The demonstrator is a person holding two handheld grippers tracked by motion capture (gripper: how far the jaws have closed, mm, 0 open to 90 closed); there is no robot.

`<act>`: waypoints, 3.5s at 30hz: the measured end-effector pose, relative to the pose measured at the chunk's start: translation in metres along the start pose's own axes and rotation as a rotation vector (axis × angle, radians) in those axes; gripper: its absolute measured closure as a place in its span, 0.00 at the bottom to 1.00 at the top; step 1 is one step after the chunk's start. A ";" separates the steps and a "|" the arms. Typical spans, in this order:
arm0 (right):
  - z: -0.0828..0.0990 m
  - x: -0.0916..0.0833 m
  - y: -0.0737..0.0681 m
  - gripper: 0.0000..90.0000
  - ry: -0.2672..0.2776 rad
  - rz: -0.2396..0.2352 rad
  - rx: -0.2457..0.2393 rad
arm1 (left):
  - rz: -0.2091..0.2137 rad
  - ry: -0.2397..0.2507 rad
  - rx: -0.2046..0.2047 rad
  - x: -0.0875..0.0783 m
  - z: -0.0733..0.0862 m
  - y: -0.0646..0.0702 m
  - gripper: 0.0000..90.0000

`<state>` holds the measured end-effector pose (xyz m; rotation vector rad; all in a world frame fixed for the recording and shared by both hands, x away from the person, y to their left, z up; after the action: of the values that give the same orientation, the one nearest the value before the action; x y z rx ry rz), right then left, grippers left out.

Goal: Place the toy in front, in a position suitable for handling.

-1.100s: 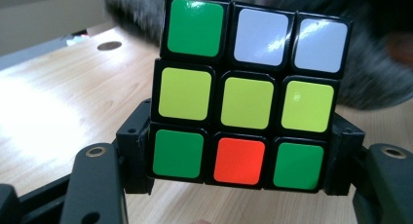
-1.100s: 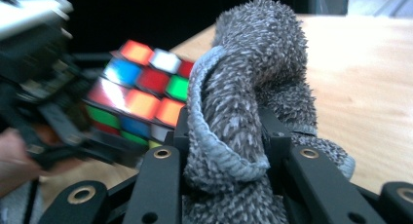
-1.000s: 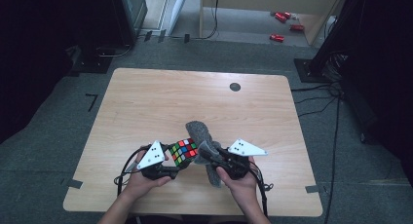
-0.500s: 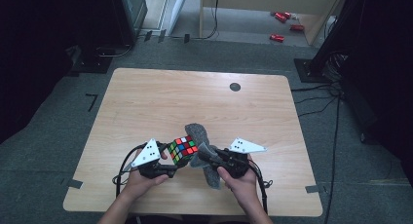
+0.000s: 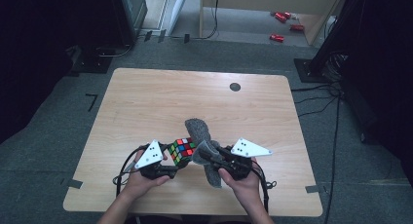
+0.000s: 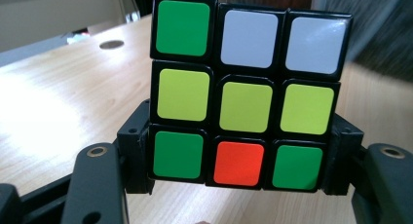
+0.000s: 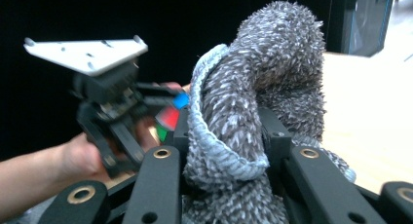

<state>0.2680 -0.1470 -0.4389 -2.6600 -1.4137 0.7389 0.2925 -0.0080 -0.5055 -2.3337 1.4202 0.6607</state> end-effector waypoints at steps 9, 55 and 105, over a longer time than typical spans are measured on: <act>0.003 0.007 -0.006 0.75 0.023 -0.032 0.013 | -0.012 0.041 0.053 -0.005 -0.009 0.012 0.38; 0.013 0.008 0.016 0.75 -0.045 0.017 0.097 | -0.015 0.029 0.038 -0.003 -0.007 0.009 0.38; 0.005 0.016 -0.011 0.76 -0.038 0.055 0.030 | -0.033 0.043 -0.042 0.002 -0.005 0.007 0.38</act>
<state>0.2643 -0.1286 -0.4471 -2.6858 -1.3318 0.8128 0.2883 -0.0152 -0.5024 -2.4129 1.3957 0.6407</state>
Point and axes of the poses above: each handheld gripper's, and its own axes: x roughly forward along the jaws, z roughly out of its underside, y roughly to its right, the point moved 8 cm from there along x, roughly forward along the jaws, and after that the axes turned 11 degrees about -y, right-handed, at the moved point
